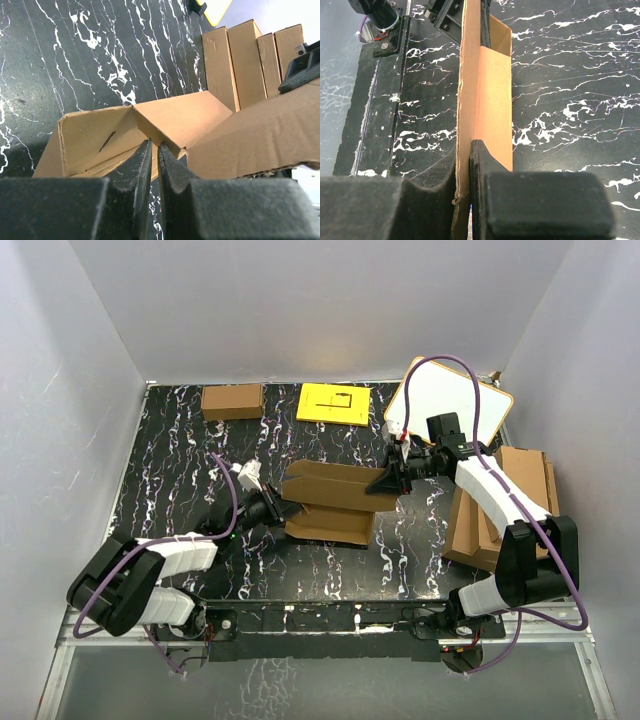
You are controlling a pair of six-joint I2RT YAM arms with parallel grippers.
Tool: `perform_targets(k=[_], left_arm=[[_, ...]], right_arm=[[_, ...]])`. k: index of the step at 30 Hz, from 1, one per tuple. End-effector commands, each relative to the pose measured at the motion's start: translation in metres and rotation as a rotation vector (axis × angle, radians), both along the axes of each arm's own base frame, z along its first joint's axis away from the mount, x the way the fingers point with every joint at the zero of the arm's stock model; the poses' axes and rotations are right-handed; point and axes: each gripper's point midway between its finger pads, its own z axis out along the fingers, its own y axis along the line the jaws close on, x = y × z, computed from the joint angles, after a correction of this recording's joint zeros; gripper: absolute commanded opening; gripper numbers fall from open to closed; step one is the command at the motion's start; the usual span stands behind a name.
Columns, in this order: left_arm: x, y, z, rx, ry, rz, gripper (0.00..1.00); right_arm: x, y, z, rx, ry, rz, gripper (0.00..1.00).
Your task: Fold the paper box
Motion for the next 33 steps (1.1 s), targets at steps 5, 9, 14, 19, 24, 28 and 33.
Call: perform_targets(k=[5, 9, 14, 19, 24, 28, 33], left_arm=[[0.001, -0.003, 0.013, -0.098, -0.019, 0.027, 0.1], [0.002, 0.0, 0.015, -0.121, -0.018, 0.056, 0.1], [0.004, 0.0, 0.015, -0.136, -0.012, 0.068, 0.11], [0.007, -0.006, 0.021, -0.171, -0.011, 0.054, 0.11], [0.008, -0.008, 0.02, -0.169, -0.005, 0.048, 0.11], [0.006, -0.006, 0.017, -0.165, -0.002, 0.051, 0.11], [0.002, -0.003, 0.008, -0.121, 0.008, 0.047, 0.12]], right_arm=[[0.003, 0.004, 0.012, 0.058, -0.053, 0.022, 0.08], [0.003, 0.003, 0.011, 0.057, -0.049, 0.017, 0.08], [0.003, 0.003, 0.01, 0.061, -0.047, 0.02, 0.08], [0.004, 0.003, 0.008, 0.058, -0.043, 0.016, 0.08], [0.003, 0.003, 0.008, 0.058, -0.042, 0.016, 0.08], [0.004, 0.003, 0.007, 0.056, -0.041, 0.014, 0.08], [0.005, 0.001, 0.007, 0.052, -0.044, 0.007, 0.08]])
